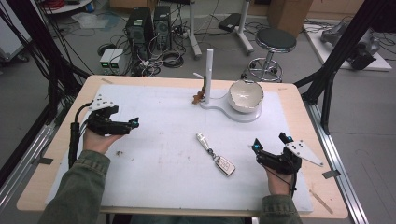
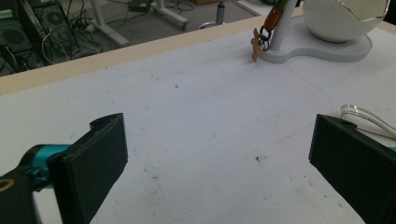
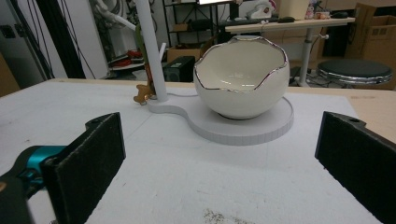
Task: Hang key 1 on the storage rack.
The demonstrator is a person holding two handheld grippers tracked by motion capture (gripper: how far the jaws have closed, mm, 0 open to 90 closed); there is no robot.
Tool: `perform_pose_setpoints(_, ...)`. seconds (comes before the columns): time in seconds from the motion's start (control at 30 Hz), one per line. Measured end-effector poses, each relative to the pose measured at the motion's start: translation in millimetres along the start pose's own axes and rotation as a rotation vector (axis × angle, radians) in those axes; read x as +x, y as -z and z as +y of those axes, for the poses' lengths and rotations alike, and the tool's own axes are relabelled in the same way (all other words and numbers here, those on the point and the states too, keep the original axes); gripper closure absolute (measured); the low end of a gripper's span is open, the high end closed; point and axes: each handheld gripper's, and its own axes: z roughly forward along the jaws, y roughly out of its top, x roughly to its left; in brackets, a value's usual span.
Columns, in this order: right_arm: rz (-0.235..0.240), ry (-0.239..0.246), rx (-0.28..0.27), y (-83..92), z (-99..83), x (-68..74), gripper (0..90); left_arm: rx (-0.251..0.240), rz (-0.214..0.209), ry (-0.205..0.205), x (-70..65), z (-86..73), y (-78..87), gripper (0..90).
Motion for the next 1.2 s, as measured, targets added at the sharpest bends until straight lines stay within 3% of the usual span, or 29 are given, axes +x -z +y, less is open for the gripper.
perform_pose_setpoints(0.3,-0.001,0.003,0.002,-0.5,-0.1,0.2,0.5,-0.061,0.031,-0.014,1.5,-14.8,22.3,5.0)
perform_pose_setpoints(0.7,-0.002,0.007,0.003,-0.5,-0.1,0.6,0.5,-0.093,0.082,-0.009,8.0,-35.7,38.3,4.9)
perform_pose_setpoints(1.2,-0.002,0.013,0.004,-0.9,-0.3,0.8,0.5,-0.111,0.145,0.03,13.3,-61.5,52.7,5.0)
